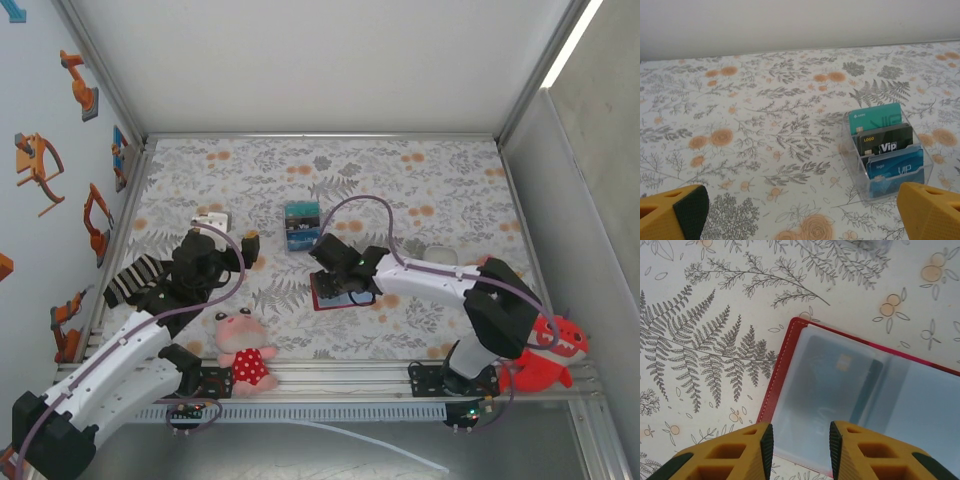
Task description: Take the credit cards out of the card holder
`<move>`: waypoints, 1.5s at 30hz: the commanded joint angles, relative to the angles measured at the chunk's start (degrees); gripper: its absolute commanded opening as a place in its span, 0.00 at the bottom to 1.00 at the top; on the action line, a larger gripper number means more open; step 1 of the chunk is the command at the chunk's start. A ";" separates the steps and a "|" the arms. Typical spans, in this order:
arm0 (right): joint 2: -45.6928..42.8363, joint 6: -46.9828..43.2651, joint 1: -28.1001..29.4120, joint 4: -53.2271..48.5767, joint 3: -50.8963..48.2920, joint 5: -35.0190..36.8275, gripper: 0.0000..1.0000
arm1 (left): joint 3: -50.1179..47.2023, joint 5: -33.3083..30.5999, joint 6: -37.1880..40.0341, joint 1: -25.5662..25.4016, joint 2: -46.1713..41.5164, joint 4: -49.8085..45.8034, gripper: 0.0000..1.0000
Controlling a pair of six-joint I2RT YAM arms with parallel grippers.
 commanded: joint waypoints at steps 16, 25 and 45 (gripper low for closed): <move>7.78 -1.66 0.75 -4.07 4.99 -0.44 0.52 | 0.19 -3.31 -5.36 -0.02 2.11 -2.14 0.97; 9.14 -2.28 0.72 -4.10 4.94 -0.62 0.52 | 0.13 -3.23 -5.73 0.07 2.14 -2.17 0.97; 10.57 -2.03 0.75 -2.65 2.82 0.66 0.49 | 0.46 -2.38 -5.76 0.20 2.47 -1.94 0.97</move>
